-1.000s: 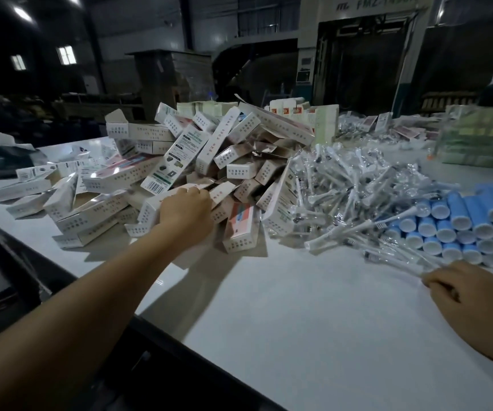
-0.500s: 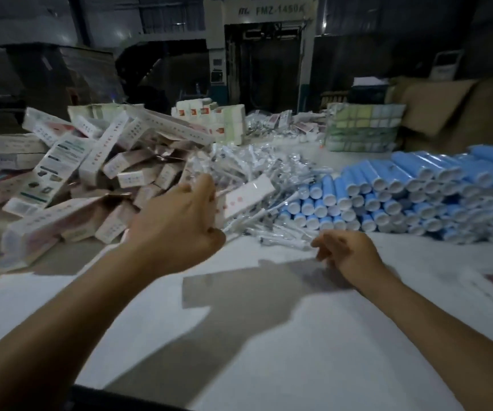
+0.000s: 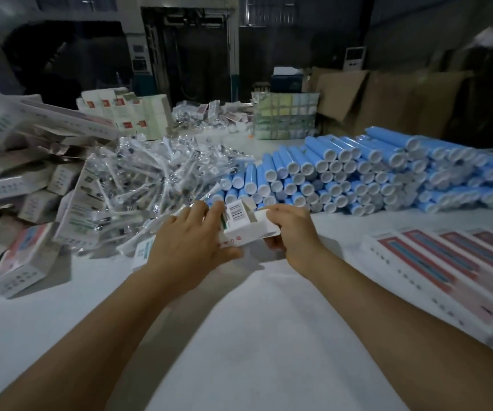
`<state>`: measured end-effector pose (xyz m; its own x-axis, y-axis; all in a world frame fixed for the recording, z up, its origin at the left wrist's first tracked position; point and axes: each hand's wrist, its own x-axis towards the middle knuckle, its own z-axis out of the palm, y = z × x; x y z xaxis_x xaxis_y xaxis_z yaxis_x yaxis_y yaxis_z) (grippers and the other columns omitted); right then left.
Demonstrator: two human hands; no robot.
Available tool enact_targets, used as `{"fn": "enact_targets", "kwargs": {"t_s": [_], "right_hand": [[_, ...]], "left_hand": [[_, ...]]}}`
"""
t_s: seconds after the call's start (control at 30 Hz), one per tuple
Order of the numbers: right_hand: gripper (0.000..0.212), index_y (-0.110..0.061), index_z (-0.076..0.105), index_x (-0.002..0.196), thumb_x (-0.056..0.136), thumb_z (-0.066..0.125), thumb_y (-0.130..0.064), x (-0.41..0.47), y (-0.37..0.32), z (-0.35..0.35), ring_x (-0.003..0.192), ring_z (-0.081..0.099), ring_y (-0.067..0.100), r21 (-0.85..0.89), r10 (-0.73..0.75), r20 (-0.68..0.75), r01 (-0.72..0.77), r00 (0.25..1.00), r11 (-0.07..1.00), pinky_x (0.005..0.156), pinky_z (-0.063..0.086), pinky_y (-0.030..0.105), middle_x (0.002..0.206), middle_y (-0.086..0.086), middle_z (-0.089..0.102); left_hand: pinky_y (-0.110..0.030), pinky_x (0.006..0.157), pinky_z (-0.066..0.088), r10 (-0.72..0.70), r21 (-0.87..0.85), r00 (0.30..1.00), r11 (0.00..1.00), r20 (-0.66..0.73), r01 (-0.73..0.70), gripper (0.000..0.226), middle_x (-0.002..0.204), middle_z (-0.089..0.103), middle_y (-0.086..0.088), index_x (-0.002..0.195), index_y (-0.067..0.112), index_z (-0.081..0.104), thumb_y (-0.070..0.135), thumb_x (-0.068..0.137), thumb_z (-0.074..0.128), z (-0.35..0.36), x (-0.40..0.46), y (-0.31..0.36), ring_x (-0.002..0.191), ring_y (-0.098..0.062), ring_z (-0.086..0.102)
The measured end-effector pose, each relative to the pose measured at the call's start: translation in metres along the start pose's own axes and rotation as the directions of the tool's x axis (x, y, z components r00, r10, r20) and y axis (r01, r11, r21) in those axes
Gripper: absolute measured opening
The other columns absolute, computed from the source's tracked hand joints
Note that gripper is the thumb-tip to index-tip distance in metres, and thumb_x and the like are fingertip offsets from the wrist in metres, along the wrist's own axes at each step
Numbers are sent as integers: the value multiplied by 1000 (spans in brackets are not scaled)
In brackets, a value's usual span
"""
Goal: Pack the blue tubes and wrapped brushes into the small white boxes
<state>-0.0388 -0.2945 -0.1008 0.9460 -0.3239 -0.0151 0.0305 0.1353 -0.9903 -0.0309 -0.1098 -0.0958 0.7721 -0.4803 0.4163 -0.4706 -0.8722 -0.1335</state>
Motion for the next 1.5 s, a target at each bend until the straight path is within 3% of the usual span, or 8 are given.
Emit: {"fn": "enact_targets", "kwargs": {"t_s": [0.17, 0.43, 0.63, 0.77, 1.0, 1.13, 1.3, 1.5], "right_hand": [[23, -8, 55, 62, 85, 57, -11, -3, 1, -5, 44, 47, 17, -244, -52, -85, 30, 995, 969, 42, 36, 18, 54, 5, 51], [25, -12, 47, 66, 90, 46, -16, 56, -88, -47, 61, 44, 22, -804, -594, -91, 293, 799, 517, 56, 31, 31, 66, 9, 48], [34, -5, 59, 118, 90, 54, -24, 124, -160, -117, 122, 44, 39, -974, -524, -171, -225, 835, -41, 97, 39, 40, 133, 22, 48], [11, 0, 62, 88, 80, 62, -7, 140, -166, -138, 96, 61, 34, -912, -294, -295, -359, 909, -196, 71, 48, 33, 116, 18, 62], [19, -1, 64, 98, 89, 60, -18, 147, -172, -139, 89, 59, 33, -935, -352, -258, -324, 900, -144, 69, 44, 33, 109, 18, 63], [47, -4, 50, 129, 95, 52, -36, 118, -186, -108, 112, 54, 33, -980, -541, -132, -29, 831, 196, 79, 40, 28, 129, 17, 54], [46, -16, 39, 138, 93, 46, -15, 45, -165, -54, 77, 51, 8, -394, -562, -252, 447, 788, 803, 57, 43, 19, 108, 1, 49], [47, -23, 44, 135, 89, 54, -12, -16, -68, -31, 61, 49, 13, 118, -235, -274, 275, 932, 954, 40, 32, 15, 109, 21, 62]], "left_hand": [[-33, 81, 31, 48, -98, 998, 994, -44, -52, 67, 110, 49, 3, 129, 26, 42, 71, 79, 38, -5, -7, 7, 101, -22, 49], [-36, 83, 41, 82, -50, 995, 996, 51, -80, 66, 117, 52, 2, 133, 24, 42, 68, 83, 45, -4, -15, 18, 105, -22, 55], [-36, 66, 49, 122, -125, 992, 985, -14, -123, 62, 92, 62, 4, 118, 22, 58, 68, 79, 42, -1, -8, 28, 76, -19, 61], [-33, 85, 41, 135, -162, 991, 978, -5, -134, 66, 121, 49, 10, 136, 32, 31, 71, 82, 24, 6, -2, 29, 103, -15, 53], [-30, 84, 37, 132, -167, 991, 977, -2, -130, 67, 123, 44, 13, 135, 35, 25, 73, 81, 19, 14, 2, 24, 105, -11, 49], [-28, 71, 33, 84, -180, 996, 980, 10, -81, 68, 107, 47, 15, 124, 37, 34, 77, 71, 19, 6, 3, 25, 93, -10, 52], [-31, 67, 26, 54, -202, 998, 978, 23, -48, 64, 108, 45, 12, 125, 35, 33, 75, 77, 33, -2, 3, 23, 97, -15, 51], [-30, 66, 26, -49, -288, 998, 957, -45, 34, 67, 113, 49, 9, 130, 33, 38, 70, 76, 50, -10, -6, 22, 98, -19, 52]]}}
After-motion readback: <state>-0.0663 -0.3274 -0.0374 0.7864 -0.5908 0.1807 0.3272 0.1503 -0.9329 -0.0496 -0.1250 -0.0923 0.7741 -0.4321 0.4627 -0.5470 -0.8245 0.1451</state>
